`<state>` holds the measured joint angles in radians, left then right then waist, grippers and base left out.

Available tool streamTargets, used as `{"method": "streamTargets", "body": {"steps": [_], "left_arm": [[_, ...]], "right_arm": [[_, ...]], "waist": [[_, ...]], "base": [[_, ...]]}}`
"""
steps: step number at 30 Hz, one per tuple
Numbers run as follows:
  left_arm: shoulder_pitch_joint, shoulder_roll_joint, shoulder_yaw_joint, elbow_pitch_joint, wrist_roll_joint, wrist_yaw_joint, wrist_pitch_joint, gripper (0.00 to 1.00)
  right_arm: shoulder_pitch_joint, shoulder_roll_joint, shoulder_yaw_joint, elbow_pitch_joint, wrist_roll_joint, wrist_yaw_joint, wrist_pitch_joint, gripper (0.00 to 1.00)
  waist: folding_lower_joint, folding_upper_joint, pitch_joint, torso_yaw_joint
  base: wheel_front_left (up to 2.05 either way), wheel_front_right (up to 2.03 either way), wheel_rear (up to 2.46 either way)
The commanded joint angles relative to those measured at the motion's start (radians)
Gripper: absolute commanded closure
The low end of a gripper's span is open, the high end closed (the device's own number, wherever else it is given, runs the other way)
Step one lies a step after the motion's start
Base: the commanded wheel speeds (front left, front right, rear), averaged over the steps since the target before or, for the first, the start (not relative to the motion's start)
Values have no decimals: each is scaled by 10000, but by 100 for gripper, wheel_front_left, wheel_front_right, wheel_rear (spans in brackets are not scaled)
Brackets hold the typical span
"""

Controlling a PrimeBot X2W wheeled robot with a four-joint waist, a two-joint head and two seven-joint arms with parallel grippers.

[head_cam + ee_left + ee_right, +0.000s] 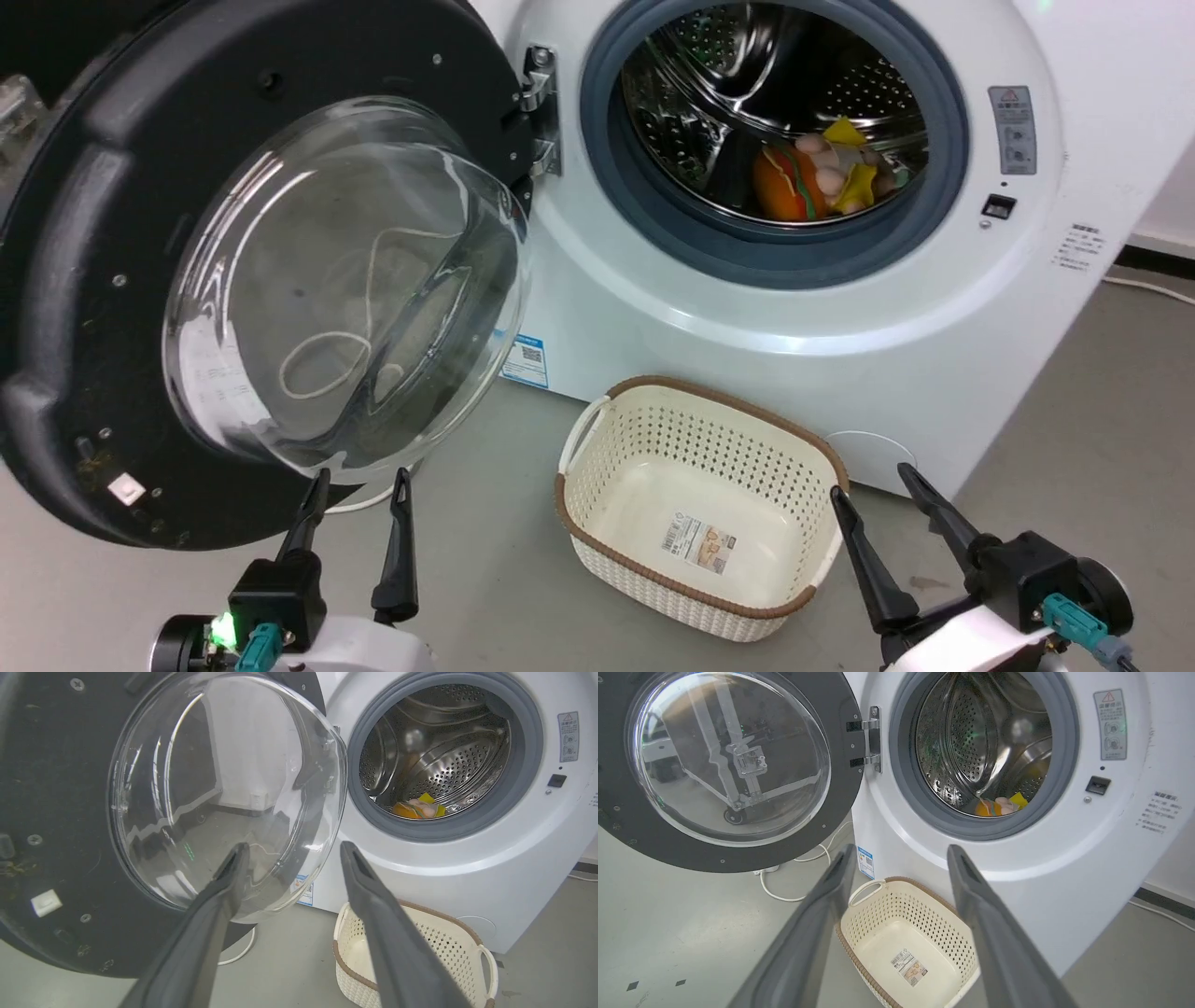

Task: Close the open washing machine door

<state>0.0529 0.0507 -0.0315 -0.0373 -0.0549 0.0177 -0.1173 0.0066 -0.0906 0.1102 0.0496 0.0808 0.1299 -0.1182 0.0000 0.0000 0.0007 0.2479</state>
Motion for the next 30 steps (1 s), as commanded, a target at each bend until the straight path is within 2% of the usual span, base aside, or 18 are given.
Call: {"method": "streamTargets", "body": {"steps": [1, 11, 20, 21, 22, 29, 30], "left_arm": [[130, -1, -38, -26, -19, 53, -115, 0], [94, -2, 38, -15, -18, 33, -325, 0], [140, -3, 51, -141, -216, 318, -554, 0], [142, -3, 41, -129, -249, 302, -575, 48], [133, -3, 45, -133, -285, 287, -596, 100], [-223, 11, 529, -539, -546, -20, -721, 100], [-466, 58, 808, -687, -724, -170, -763, 100]], "right_arm": [[-28, -51, 35, 24, 99, 4, -112, 0], [181, 59, -19, 16, 156, 5, -320, 0], [404, 40, 47, -15, 247, 5, -548, 0], [429, 36, 45, -26, 257, 5, -569, 0], [457, 33, 37, -38, 268, 5, -590, 0], [714, 49, -89, -152, 286, 6, -715, 0], [806, 60, -157, -222, 274, 6, -757, 0]], "waist": [[0, 0, -34, 68], [0, 0, -166, 401], [0, 0, -169, 861], [0, 0, -165, 907], [0, 0, -159, 953], [0, 0, -104, 1240], [0, 0, -41, 1318]], "base": [[0, 0, 0], [0, 0, 0], [0, 0, 0], [0, 0, 0], [0, 0, 0], [0, 0, 0], [0, 0, 0]]}}
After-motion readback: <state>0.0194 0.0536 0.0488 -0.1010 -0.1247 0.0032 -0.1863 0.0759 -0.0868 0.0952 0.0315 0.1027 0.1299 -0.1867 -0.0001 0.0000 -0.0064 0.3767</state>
